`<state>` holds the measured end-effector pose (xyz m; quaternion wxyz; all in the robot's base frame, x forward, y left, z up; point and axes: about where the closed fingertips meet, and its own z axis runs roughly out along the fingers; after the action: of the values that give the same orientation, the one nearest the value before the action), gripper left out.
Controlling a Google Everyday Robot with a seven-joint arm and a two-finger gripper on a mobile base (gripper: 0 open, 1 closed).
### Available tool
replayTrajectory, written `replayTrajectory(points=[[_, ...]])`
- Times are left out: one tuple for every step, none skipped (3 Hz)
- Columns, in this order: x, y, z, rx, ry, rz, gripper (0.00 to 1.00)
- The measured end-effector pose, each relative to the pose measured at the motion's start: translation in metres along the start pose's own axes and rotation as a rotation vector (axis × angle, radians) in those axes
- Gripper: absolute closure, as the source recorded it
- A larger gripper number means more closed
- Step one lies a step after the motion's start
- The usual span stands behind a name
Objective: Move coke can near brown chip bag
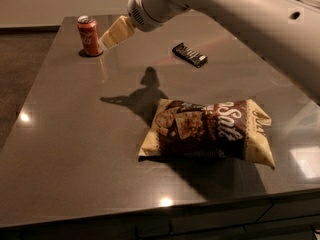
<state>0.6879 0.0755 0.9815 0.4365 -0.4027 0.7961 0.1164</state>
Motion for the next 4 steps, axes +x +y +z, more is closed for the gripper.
replayTrajectory(points=[[-0.006,0.000,0.017,0.010,0.011,0.007,0.00],[-0.010,-0.001,0.047,0.015,0.025,0.030,0.00],[-0.010,-0.009,0.075,0.037,0.037,0.066,0.00],[-0.012,-0.013,0.099,0.071,0.028,0.114,0.00]])
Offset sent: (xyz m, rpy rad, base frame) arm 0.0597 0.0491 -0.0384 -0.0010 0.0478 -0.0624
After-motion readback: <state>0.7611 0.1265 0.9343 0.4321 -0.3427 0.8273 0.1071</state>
